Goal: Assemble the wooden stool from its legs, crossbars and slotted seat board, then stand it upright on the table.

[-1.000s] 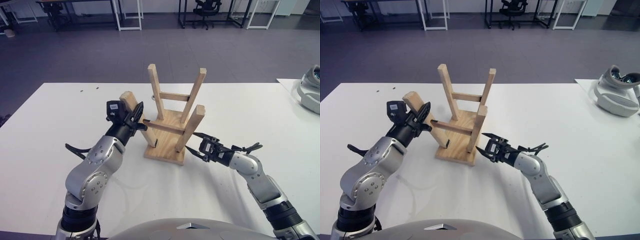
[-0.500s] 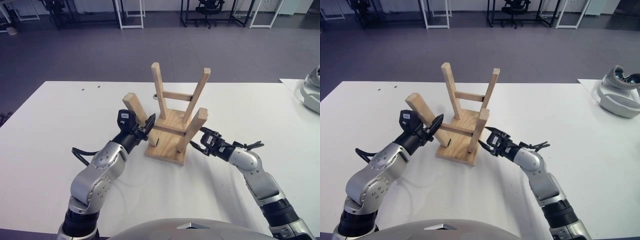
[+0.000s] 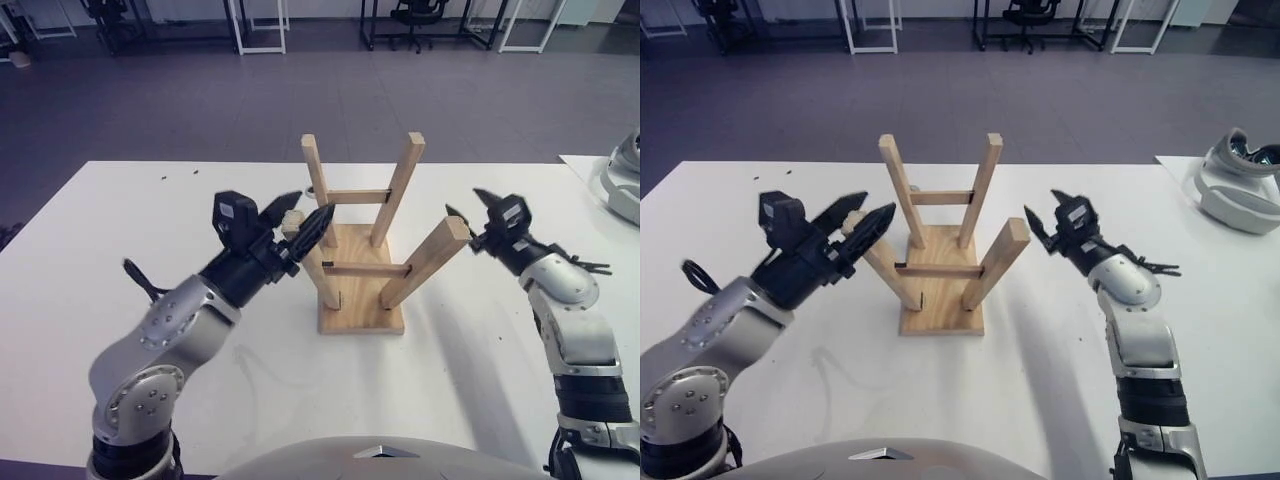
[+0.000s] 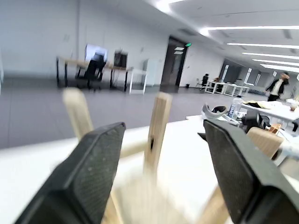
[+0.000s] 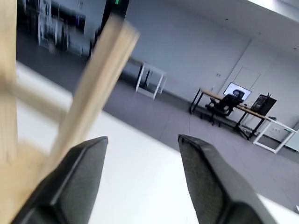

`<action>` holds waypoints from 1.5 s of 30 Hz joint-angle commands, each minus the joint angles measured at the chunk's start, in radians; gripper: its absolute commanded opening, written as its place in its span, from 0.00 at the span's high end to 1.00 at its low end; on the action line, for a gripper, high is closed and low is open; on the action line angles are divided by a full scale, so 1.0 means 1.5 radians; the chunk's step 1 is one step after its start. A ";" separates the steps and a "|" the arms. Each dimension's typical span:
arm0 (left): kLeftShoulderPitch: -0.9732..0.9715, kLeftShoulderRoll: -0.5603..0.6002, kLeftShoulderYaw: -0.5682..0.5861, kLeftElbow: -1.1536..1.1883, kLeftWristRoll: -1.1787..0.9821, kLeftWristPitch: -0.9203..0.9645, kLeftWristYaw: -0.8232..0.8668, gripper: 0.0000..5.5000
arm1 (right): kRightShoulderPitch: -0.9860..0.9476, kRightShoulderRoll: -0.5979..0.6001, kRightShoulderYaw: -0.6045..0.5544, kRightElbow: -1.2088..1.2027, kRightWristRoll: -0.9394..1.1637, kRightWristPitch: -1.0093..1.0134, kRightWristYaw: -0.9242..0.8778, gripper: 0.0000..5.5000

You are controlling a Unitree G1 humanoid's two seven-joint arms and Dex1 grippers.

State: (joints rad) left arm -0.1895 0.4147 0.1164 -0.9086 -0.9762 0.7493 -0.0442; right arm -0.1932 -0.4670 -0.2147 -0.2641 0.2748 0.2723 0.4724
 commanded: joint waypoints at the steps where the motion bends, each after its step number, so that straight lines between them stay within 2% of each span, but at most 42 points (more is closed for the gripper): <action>1: -0.199 0.062 0.109 0.065 -0.105 -0.044 0.005 0.44 | -0.144 -0.031 -0.100 -0.127 0.286 0.137 -0.004 0.49; 4: -0.272 0.084 0.124 0.140 -0.134 -0.043 -0.002 0.44 | -0.216 -0.061 -0.152 -0.186 0.559 0.211 -0.048 0.49; 6: -0.220 0.099 0.085 0.155 -0.082 -0.022 -0.028 0.44 | -0.173 -0.065 -0.107 -0.209 0.573 0.247 -0.044 0.49; 8: -0.128 0.095 0.021 0.182 -0.036 -0.012 -0.071 0.44 | -0.106 -0.065 -0.033 -0.196 0.517 0.291 -0.069 0.49; 9: -0.070 0.091 -0.056 0.220 0.014 -0.022 -0.112 0.44 | -0.058 -0.068 0.017 -0.171 0.476 0.315 -0.083 0.49; 10: -0.007 0.087 -0.166 0.241 0.078 -0.033 -0.142 0.44 | -0.019 -0.074 0.072 -0.137 0.416 0.330 -0.100 0.49; 11: 0.037 0.081 -0.240 0.251 0.126 -0.040 -0.155 0.44 | -0.004 -0.072 0.095 -0.121 0.391 0.338 -0.108 0.49; 12: 0.062 0.077 -0.284 0.257 0.157 -0.050 -0.164 0.44 | 0.002 -0.069 0.107 -0.113 0.378 0.339 -0.112 0.49; 16: 0.045 0.082 -0.249 0.333 0.206 -0.105 -0.169 0.44 | -0.023 -0.050 0.097 -0.141 0.393 0.321 -0.100 0.49; 20: -0.010 0.067 -0.177 0.292 0.151 -0.115 -0.157 0.44 | -0.044 -0.028 0.069 -0.162 0.421 0.291 -0.097 0.49; 24: -0.137 0.076 -0.052 0.255 0.039 -0.111 -0.134 0.44 | -0.136 -0.023 -0.031 -0.128 0.465 0.245 -0.117 0.49; 28: -0.236 0.087 0.020 0.223 -0.074 -0.071 -0.114 0.44 | -0.213 -0.042 -0.116 -0.147 0.624 0.252 -0.122 0.49; 30: -0.218 0.080 0.013 0.212 -0.086 -0.057 -0.111 0.44 | -0.174 -0.049 -0.109 -0.172 0.656 0.274 -0.110 0.49; 32: -0.160 0.068 -0.024 0.220 -0.064 -0.046 -0.124 0.44 | -0.067 -0.068 -0.035 -0.189 0.592 0.303 -0.081 0.49; 34: -0.047 0.080 -0.137 0.292 0.055 -0.069 -0.183 0.44 | 0.050 -0.093 0.079 -0.147 0.444 0.297 -0.078 0.49; 35: -0.003 0.092 -0.206 0.353 0.141 -0.097 -0.202 0.44 | 0.076 -0.087 0.113 -0.124 0.399 0.289 -0.083 0.49; 37: 0.040 0.099 -0.268 0.390 0.222 -0.131 -0.228 0.44 | 0.072 -0.073 0.125 -0.125 0.391 0.270 -0.069 0.49; 41: -0.010 0.096 -0.213 0.336 0.192 -0.153 -0.243 0.44 | -0.003 -0.046 0.038 -0.150 0.522 0.248 -0.068 0.49; 45: -0.101 0.072 -0.035 0.330 0.072 -0.184 -0.215 0.44 | -0.115 -0.039 -0.094 -0.045 0.670 0.225 -0.129 0.49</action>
State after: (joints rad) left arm -0.3097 0.5310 -0.0373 -0.4615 -0.8090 0.4567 -0.3849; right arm -0.2829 -0.5153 -0.2780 -0.4197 1.2344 0.6157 0.3172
